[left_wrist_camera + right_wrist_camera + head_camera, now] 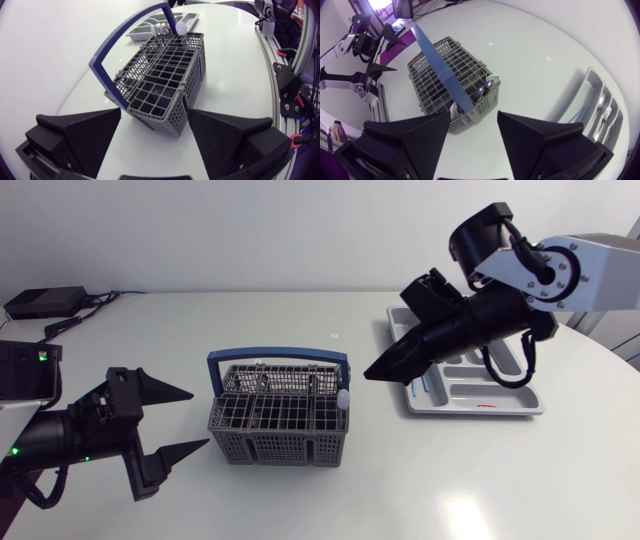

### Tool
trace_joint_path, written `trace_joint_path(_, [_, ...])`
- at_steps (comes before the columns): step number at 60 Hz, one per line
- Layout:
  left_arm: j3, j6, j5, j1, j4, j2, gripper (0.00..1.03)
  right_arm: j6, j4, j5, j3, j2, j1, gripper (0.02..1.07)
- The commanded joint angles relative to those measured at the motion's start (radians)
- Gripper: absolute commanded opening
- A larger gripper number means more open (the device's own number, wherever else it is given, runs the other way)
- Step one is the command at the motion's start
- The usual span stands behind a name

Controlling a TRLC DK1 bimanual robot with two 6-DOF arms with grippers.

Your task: Unload the cutlery basket into the drawer organizer.

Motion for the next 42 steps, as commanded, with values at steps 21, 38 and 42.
trace_joint_path(21, [-0.023,0.009,0.012,-0.007,-0.013,-0.009,0.97,0.183,0.062,0.111,-0.060,0.006,0.133,0.55])
trace_joint_path(38, [-0.010,0.009,0.012,-0.008,-0.013,-0.003,0.97,0.232,0.099,0.155,-0.095,0.022,0.190,0.52])
trace_joint_path(42, [-0.010,0.009,0.012,-0.008,-0.013,-0.001,0.97,0.243,0.113,0.161,-0.105,0.031,0.200,0.52])
